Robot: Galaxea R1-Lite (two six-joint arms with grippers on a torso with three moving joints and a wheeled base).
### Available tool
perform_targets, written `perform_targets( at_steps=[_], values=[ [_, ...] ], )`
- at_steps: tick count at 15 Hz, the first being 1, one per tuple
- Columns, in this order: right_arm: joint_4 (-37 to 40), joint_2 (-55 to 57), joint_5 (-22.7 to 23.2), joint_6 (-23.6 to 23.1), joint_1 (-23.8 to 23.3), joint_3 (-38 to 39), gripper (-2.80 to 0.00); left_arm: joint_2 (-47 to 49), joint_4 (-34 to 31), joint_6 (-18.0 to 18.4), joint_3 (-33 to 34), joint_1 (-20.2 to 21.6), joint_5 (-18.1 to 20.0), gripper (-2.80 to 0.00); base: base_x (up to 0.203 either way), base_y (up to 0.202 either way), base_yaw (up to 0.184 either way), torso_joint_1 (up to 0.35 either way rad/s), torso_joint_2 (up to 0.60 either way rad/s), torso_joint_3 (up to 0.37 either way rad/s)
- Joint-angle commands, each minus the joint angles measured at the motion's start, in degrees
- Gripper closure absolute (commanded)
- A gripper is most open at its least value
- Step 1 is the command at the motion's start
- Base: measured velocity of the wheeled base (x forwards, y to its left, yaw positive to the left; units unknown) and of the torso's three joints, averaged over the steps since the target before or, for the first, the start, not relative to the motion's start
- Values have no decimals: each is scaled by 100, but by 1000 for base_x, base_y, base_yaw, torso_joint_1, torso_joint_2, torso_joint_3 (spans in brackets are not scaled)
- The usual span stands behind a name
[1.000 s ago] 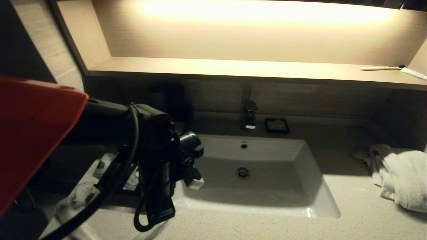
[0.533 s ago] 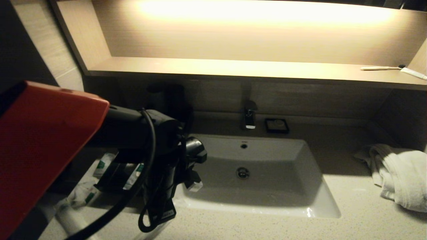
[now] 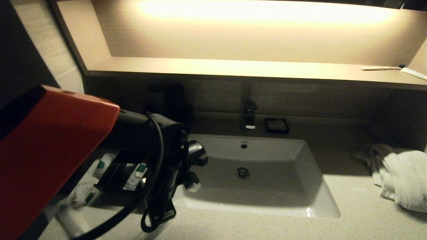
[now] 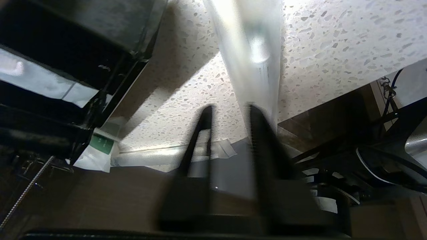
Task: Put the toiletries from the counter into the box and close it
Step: Pick up the bathroom toiletry
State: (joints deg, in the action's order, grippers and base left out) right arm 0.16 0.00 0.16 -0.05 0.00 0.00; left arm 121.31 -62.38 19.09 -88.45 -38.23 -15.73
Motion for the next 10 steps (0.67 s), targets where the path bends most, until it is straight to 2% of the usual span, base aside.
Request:
perform_targets(
  at_steps=[1,5,10],
  values=[
    [2,0,2,-4,0,0,0,74,-53,4,4,0,-9,-280,0,0,0,0,0,0],
    [2,0,2,-4,0,0,0,94,-104,-202,4,0,-18,-280,0,0,0,0,0,0],
    [2,0,2,-4,0,0,0,200,-161,-213,12,0,-9,-280,0,0,0,0,0,0]
  ],
)
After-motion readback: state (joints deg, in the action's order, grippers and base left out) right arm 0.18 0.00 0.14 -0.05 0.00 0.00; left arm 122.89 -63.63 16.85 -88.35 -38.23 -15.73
